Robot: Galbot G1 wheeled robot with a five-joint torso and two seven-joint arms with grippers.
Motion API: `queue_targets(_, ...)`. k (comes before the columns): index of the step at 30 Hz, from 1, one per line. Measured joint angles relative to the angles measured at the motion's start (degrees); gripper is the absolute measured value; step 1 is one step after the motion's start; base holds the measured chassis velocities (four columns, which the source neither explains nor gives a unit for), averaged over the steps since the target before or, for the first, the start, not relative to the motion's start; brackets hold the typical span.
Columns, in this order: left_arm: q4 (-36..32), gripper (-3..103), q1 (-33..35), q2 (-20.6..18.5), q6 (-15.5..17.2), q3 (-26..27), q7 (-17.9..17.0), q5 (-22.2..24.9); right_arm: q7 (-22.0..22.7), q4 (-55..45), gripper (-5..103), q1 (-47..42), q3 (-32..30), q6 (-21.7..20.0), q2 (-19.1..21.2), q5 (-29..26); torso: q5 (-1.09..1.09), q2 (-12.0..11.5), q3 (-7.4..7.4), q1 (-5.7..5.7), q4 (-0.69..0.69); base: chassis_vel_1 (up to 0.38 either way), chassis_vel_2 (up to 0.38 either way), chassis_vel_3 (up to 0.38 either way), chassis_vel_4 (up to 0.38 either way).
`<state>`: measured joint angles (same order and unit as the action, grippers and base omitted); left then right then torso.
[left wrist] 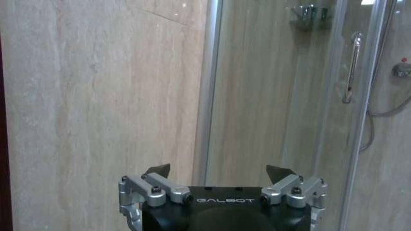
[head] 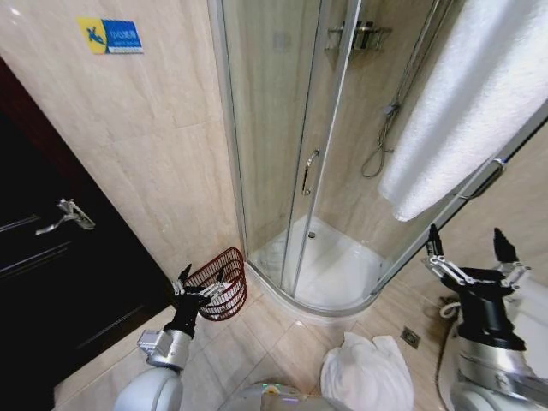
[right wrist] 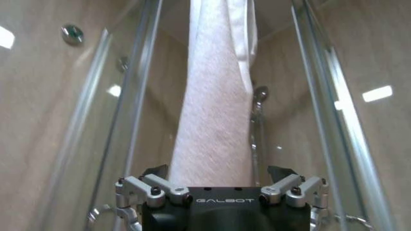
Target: Discard the used towel into the hamper.
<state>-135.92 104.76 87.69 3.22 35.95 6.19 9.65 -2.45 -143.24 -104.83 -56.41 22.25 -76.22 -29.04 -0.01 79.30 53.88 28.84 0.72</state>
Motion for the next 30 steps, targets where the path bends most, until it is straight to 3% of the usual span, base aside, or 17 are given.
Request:
queue_targets(6,0.00,100,0.00,0.00,0.00,0.00,0.00,0.00,-1.58,-0.01,100,2.36,-5.21,-3.07,5.66,-10.11,0.01,0.00,0.00,0.00,-0.02,0.000,0.000,0.000,0.000)
queue_targets(11,0.00,100,0.00,0.01,0.00,0.00,0.00,0.00,-1.67,-0.02,100,3.99,-8.35,-4.97,8.85,-14.77,0.03,0.00,0.00,0.00,0.00,0.000,0.000,0.000,0.000)
queue_targets(15,0.00,100,0.00,0.01,0.00,0.00,0.00,0.00,2.36,-0.03,100,8.34,-15.74,-8.84,15.22,-21.19,0.02,0.00,0.00,0.00,-0.01,0.000,0.000,0.000,0.000)
queue_targets(20,0.00,100,0.00,0.01,0.00,0.00,0.00,0.00,5.33,-0.04,100,10.58,-20.96,-10.20,20.15,-24.41,0.02,0.00,0.00,0.00,-0.01,0.000,0.000,0.000,0.000)
queue_targets(23,0.00,100,0.00,0.01,0.00,0.00,0.00,0.00,7.24,-0.05,100,13.21,-23.32,-10.66,25.42,-26.54,0.02,0.00,0.00,0.00,-0.01,0.000,0.000,0.000,0.000)
queue_targets(30,0.00,100,0.00,0.01,0.00,0.00,0.00,0.00,6.37,-0.07,100,16.16,-23.58,-9.28,30.05,-27.77,0.01,0.00,0.00,0.00,-0.02,0.000,0.000,0.000,0.000)
